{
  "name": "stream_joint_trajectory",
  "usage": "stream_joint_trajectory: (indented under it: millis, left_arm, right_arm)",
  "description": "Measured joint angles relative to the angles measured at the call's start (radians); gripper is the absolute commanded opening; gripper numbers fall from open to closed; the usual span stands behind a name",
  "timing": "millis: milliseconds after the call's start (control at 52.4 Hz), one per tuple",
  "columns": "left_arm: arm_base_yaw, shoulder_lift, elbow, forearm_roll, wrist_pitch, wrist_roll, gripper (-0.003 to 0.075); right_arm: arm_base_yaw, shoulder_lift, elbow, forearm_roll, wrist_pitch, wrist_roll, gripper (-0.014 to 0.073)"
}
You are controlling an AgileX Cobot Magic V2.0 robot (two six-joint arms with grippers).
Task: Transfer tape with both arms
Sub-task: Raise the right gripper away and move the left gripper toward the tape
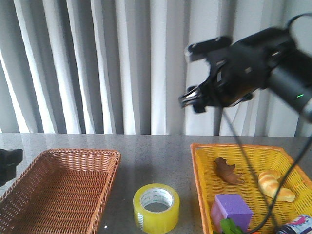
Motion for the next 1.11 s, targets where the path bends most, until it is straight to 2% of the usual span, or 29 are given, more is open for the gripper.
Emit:
stream_joint_trajectory:
  millis: [172, 343, 458, 610, 725, 820, 992, 1106]
  left_arm:
    - [-0.022, 0.000, 0.000, 0.000, 0.000, 0.002, 0.0540]
    - [-0.022, 0.000, 0.000, -0.001, 0.000, 0.000, 0.0540]
    - [-0.023, 0.000, 0.000, -0.002, 0.000, 0.000, 0.0540]
    - [-0.024, 0.000, 0.000, -0.038, 0.000, 0.000, 0.0540]
    - [-0.053, 0.000, -0.007, -0.054, 0.000, 0.012, 0.0540]
    - [-0.103, 0.000, -0.044, -0.057, 0.014, 0.051, 0.0540]
    - [-0.211, 0.048, -0.221, -0.060, 0.095, 0.077, 0.0540]
    - [-0.280, 0.149, -0.388, -0.060, 0.190, 0.079, 0.0540]
  right_arm:
    - [-0.162, -0.201, 0.026, 0.024, 0.005, 0.006, 0.0449]
    - [-0.283, -0.401, 0.220, 0.041, -0.042, -0.024, 0.0329]
    - [-0.314, -0.513, 0.416, 0.041, -0.113, -0.029, 0.0188]
    - [-0.317, -0.654, 0.684, 0.040, -0.282, -0.031, -0.0010]
    - [-0.317, -0.761, 0.869, 0.040, -0.436, -0.026, -0.0009]
    - [-0.317, -0.835, 0.967, 0.035, -0.510, -0.023, -0.0009]
    - [-0.317, -0.893, 1.066, 0.025, -0.533, -0.021, -0.0008]
    - [-0.317, -0.905, 1.101, 0.025, -0.518, -0.021, -0.0008]
